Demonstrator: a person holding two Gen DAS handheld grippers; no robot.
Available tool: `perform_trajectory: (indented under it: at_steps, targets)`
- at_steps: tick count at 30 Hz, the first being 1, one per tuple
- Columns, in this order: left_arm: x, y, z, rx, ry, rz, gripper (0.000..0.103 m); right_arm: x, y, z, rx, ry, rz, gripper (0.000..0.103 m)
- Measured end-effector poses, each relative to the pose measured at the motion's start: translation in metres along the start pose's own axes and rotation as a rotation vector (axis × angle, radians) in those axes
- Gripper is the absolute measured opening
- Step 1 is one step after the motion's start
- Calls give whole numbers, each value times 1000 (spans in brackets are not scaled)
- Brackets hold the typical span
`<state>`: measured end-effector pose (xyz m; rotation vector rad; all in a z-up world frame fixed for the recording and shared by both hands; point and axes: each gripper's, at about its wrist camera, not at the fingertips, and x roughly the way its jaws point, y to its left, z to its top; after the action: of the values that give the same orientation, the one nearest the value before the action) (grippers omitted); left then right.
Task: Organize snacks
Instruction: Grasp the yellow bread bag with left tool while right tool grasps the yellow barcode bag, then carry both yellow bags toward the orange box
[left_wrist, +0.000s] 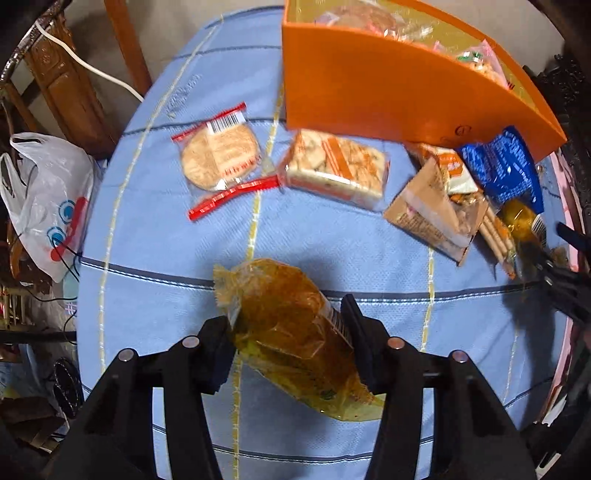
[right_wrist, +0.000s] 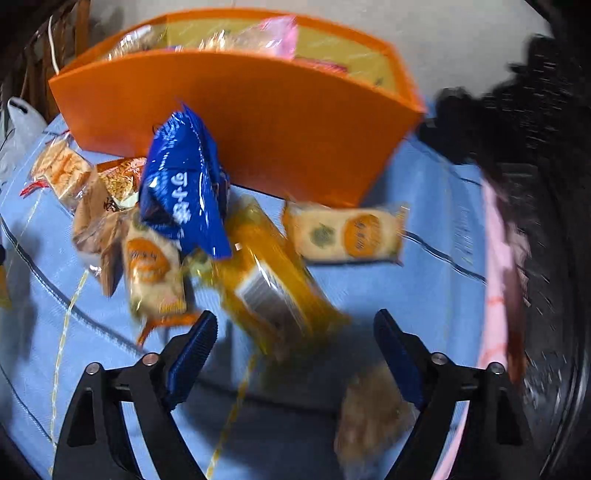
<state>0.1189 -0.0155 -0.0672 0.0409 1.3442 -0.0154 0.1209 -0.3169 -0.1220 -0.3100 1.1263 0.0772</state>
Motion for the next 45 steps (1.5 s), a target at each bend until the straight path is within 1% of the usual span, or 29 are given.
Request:
perform_trajectory:
  at_steps: [2, 3, 4, 5, 6, 7, 8, 9, 12, 14, 20, 22, 25, 29, 32, 35, 37, 39, 41, 42, 45]
  targets:
    - [-7, -3, 0, 6, -20, 12, 52, 12, -1, 10, -5, 19, 8, 80]
    - [-7, 4, 7, 12, -27, 18, 52, 15, 0, 12, -3, 29, 9, 73]
    - [-5, -5, 14, 17, -32, 23, 52, 18, 1, 13, -2, 39, 21, 63]
    - [-6, -6, 14, 24, -36, 31, 52, 20, 2, 12, -4, 46, 34, 60]
    - [-8, -11, 13, 26, -36, 34, 52, 20, 4, 10, -3, 41, 20, 51]
    - [-9, -11, 13, 28, -37, 36, 52, 17, 5, 8, 7, 39, 18, 46]
    - [-11, -14, 13, 30, -41, 37, 52, 13, 2, 5, 34, 38, 38, 45]
    - [-12, -14, 14, 32, -44, 39, 52, 3, -3, 0, 82, 22, 76, 44]
    - [-18, -17, 17, 46, -62, 36, 52, -25, -14, -18, 181, -16, 152, 44]
    - [-25, -23, 16, 57, -77, 33, 52, -47, -22, -31, 241, -44, 228, 44]
    - [-41, -37, 21, 90, -111, 3, 52, -91, -35, -45, 323, -111, 334, 44]
    - [-47, -41, 20, 95, -114, -8, 52, -99, -30, -41, 338, -129, 363, 45]
    - [-52, -43, 20, 103, -124, -14, 52, -113, -22, -34, 327, -161, 393, 45]
    - [-54, -36, 21, 86, -115, -25, 52, -128, -6, -32, 305, -176, 409, 45]
    - [-56, -31, 26, 83, -121, -20, 52, -134, -6, -26, 307, -198, 408, 45]
    - [-70, -26, 42, 86, -169, -16, 52, -144, -13, -15, 329, -246, 399, 45]
    - [-84, -23, 62, 78, -211, -30, 52, -149, -21, -3, 354, -282, 398, 45]
    - [-97, -23, 87, 67, -245, -54, 52, -152, -26, 10, 361, -305, 397, 45]
    - [-107, -28, 111, 69, -278, -64, 52, -156, -30, 31, 349, -337, 379, 45]
    - [-113, -35, 128, 82, -296, -75, 52, -158, -31, 39, 346, -350, 376, 46]
    - [-119, -52, 163, 103, -326, -110, 52, -157, -34, 72, 334, -379, 358, 46]
